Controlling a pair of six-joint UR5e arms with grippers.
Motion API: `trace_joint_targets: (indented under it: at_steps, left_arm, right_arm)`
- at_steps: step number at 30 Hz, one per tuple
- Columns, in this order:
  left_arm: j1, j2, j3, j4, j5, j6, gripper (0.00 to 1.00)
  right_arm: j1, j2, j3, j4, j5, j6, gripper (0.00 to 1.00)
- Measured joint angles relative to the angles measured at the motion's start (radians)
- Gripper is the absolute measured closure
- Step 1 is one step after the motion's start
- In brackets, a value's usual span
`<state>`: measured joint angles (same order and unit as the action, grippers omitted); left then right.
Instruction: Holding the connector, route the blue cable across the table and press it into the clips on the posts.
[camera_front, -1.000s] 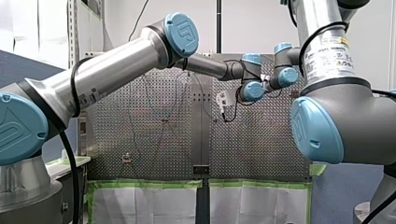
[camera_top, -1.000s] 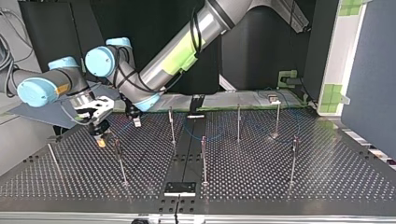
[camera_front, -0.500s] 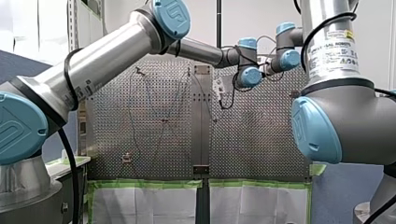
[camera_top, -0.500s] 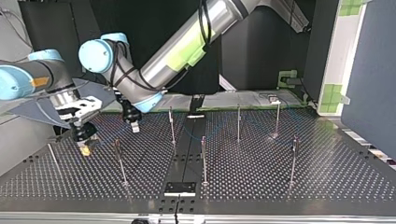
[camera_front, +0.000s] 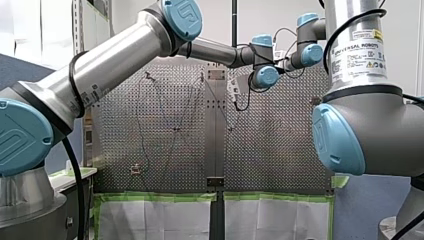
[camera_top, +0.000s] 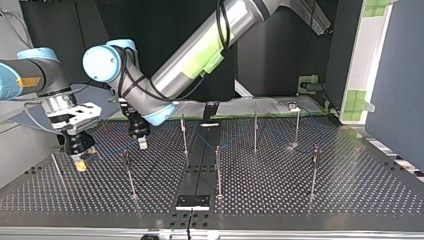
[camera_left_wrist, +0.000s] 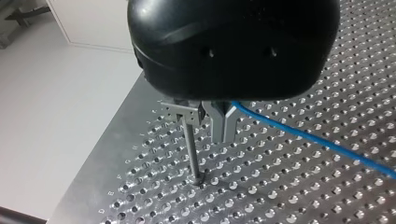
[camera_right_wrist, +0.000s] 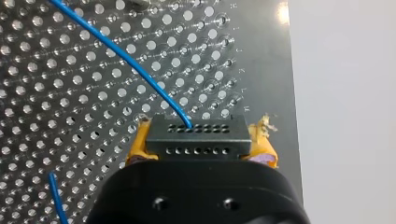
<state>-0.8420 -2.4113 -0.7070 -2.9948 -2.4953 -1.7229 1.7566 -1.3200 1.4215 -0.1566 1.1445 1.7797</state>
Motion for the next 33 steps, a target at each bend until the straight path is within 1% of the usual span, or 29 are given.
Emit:
trace_joint_targets:
  at_steps: [4, 11, 17, 23, 28, 29, 30, 31, 32, 33]
  left_arm:
    - [0.018, 0.0, 0.0, 0.023, 0.021, 0.012, 1.0]
    - [0.069, -0.001, 0.0, 0.042, 0.066, 0.027, 1.0]
    - [0.103, -0.002, -0.008, 0.059, 0.11, 0.029, 1.0]
    - [0.119, -0.002, -0.013, 0.07, 0.161, 0.03, 1.0]
    - [0.122, -0.002, -0.015, 0.069, 0.197, 0.028, 1.0]
    - [0.121, -0.002, -0.016, 0.068, 0.202, 0.027, 0.95]
    - [0.12, -0.002, -0.018, 0.068, 0.205, 0.026, 0.95]
    - [0.119, -0.002, -0.02, 0.069, 0.207, 0.026, 0.79]
    - [0.118, -0.002, -0.025, 0.07, 0.21, 0.025, 0.68]
    - [0.117, -0.002, -0.028, 0.072, 0.213, 0.023, 0.68]
  right_arm:
    - [0.001, 0.004, 0.0, -0.001, -0.003, -0.001, 1.0]
    - [0.0, 0.014, 0.0, -0.018, -0.033, -0.001, 1.0]
    - [-0.006, 0.026, -0.005, -0.031, -0.041, 0.0, 1.0]
    - [-0.016, 0.034, -0.017, -0.033, -0.044, 0.0, 1.0]
    - [-0.024, 0.04, -0.021, -0.034, -0.046, 0.0, 1.0]
    - [-0.025, 0.04, -0.021, -0.034, -0.047, 0.0, 1.0]
    - [-0.026, 0.041, -0.021, -0.034, -0.047, 0.0, 1.0]
    - [-0.027, 0.041, -0.021, -0.034, -0.047, 0.0, 1.0]
    - [-0.027, 0.041, -0.021, -0.034, -0.047, 0.0, 1.0]
    - [-0.028, 0.041, -0.021, -0.034, -0.047, -0.001, 1.0]
